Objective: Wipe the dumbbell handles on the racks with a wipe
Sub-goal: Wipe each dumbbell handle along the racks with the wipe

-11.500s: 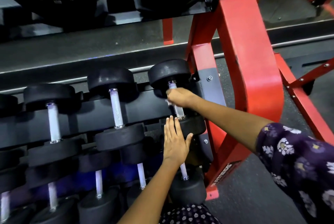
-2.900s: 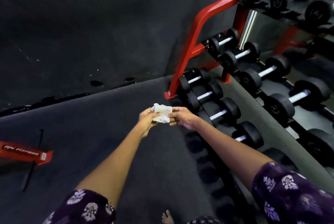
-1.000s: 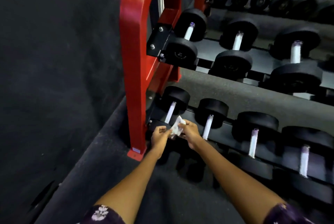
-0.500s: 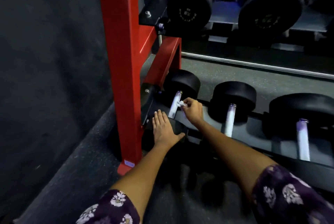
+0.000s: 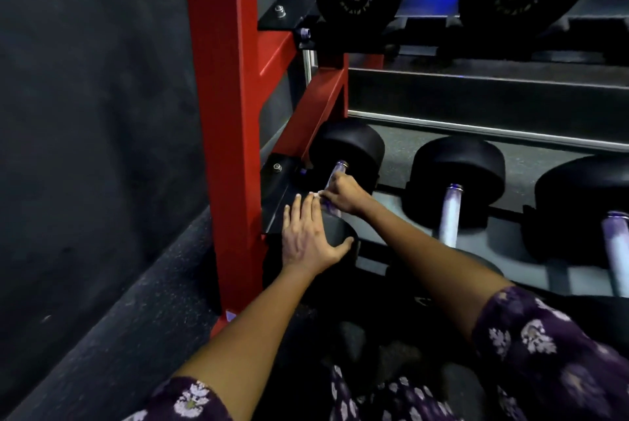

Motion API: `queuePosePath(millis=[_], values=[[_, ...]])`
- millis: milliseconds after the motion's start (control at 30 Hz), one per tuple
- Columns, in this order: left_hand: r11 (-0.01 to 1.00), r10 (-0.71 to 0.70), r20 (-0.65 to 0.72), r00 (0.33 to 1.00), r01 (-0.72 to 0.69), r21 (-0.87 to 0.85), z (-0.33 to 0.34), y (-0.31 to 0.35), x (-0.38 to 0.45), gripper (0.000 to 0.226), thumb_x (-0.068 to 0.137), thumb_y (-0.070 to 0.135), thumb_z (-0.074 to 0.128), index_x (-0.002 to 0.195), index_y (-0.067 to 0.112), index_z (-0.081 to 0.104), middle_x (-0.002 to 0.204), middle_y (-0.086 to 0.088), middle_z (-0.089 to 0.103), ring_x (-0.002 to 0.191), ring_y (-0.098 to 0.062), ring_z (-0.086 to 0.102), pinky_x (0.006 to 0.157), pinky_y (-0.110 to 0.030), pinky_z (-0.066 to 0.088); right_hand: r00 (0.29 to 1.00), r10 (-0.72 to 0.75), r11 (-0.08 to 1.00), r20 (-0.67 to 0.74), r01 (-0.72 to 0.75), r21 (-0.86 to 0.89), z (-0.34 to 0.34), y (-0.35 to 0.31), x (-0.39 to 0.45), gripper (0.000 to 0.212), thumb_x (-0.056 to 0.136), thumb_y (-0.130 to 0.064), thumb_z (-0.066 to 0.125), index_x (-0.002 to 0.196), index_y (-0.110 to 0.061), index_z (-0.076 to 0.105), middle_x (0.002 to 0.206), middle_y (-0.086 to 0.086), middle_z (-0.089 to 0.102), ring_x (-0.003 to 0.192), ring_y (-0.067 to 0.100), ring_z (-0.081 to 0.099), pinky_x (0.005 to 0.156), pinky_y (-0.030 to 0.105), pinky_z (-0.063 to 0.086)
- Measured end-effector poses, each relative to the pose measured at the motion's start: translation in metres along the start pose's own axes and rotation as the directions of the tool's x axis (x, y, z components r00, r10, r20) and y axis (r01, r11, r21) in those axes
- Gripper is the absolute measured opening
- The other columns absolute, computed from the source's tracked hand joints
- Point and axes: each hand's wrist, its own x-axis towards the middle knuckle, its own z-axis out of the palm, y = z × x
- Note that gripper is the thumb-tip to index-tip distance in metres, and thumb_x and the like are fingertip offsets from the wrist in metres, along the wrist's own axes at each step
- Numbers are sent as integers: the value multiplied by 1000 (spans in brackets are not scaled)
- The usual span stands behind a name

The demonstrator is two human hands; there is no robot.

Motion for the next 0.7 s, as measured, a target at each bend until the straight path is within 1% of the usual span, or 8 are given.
queuePosePath(millis=[67, 167, 233, 367, 467, 533, 633, 700], values=[[1000, -2, 6, 1000, 2, -11, 1, -1, -1, 102, 62, 75, 37, 124, -2, 60, 128, -15, 61, 123, -35, 55, 102, -51, 41, 999, -37, 998, 4, 37, -47, 3, 0, -2, 27, 90, -18, 58, 89, 7, 69, 95, 23, 53, 92, 34, 56, 74, 29, 36], [1000, 0, -1, 1000, 0, -27, 1, -1, -2, 100, 64, 73, 40, 127, -3, 58, 130, -15, 60, 125, -36, 53, 106, -49, 39, 987, -139, 982, 74, 147, -115, 2, -1, -10, 18, 85, -9, 61, 86, 6, 71, 97, 25, 56, 88, 36, 57, 75, 34, 41], [998, 7, -24, 1000, -8, -62, 3, -1, -3, 96, 66, 69, 45, 128, -3, 57, 131, -15, 59, 126, -35, 52, 111, -46, 32, 990, -113, 984, 88, 123, -125, -8, 6, -2, 17, 85, -9, 59, 92, 2, 71, 102, 25, 57, 91, 35, 58, 75, 33, 42], [990, -8, -103, 995, -6, -140, 5, 1, -1, 82, 71, 59, 56, 124, -4, 60, 124, -15, 63, 122, -33, 55, 110, -40, 31, 998, -18, 999, -54, 15, -51, -9, 17, 17, 23, 89, -17, 57, 99, 0, 69, 102, 20, 54, 96, 34, 58, 80, 29, 43], [987, -18, -121, 992, -2, -164, 6, 0, -4, 75, 74, 53, 60, 120, -6, 60, 122, -19, 63, 120, -33, 56, 110, -39, 35, 982, -135, 982, 133, 150, -111, 4, 11, -3, 21, 87, -7, 55, 100, 6, 66, 104, 24, 55, 93, 35, 57, 80, 35, 45], [986, 9, -149, 989, -33, -163, 6, -4, -5, 72, 78, 51, 60, 120, -7, 59, 122, -19, 62, 122, -32, 54, 110, -39, 34, 968, -188, 977, 164, 201, -69, -1, 15, -7, 16, 84, -6, 62, 94, 2, 72, 97, 25, 59, 86, 34, 59, 76, 32, 43], [985, 57, -212, 976, -89, -146, 7, -9, -6, 70, 81, 50, 59, 120, -8, 59, 122, -20, 62, 125, -28, 48, 110, -39, 33, 993, -113, 993, -30, 113, 26, -14, 27, 15, 15, 85, -12, 64, 89, -2, 74, 89, 25, 61, 82, 33, 60, 71, 28, 40], [984, 65, -240, 969, -101, -144, 8, -9, -7, 69, 81, 49, 59, 120, -8, 59, 123, -19, 62, 126, -27, 47, 112, -37, 31, 993, -97, 994, -68, 100, 44, -13, 28, 21, 16, 86, -15, 64, 90, -3, 74, 93, 21, 59, 85, 31, 60, 73, 27, 40]])
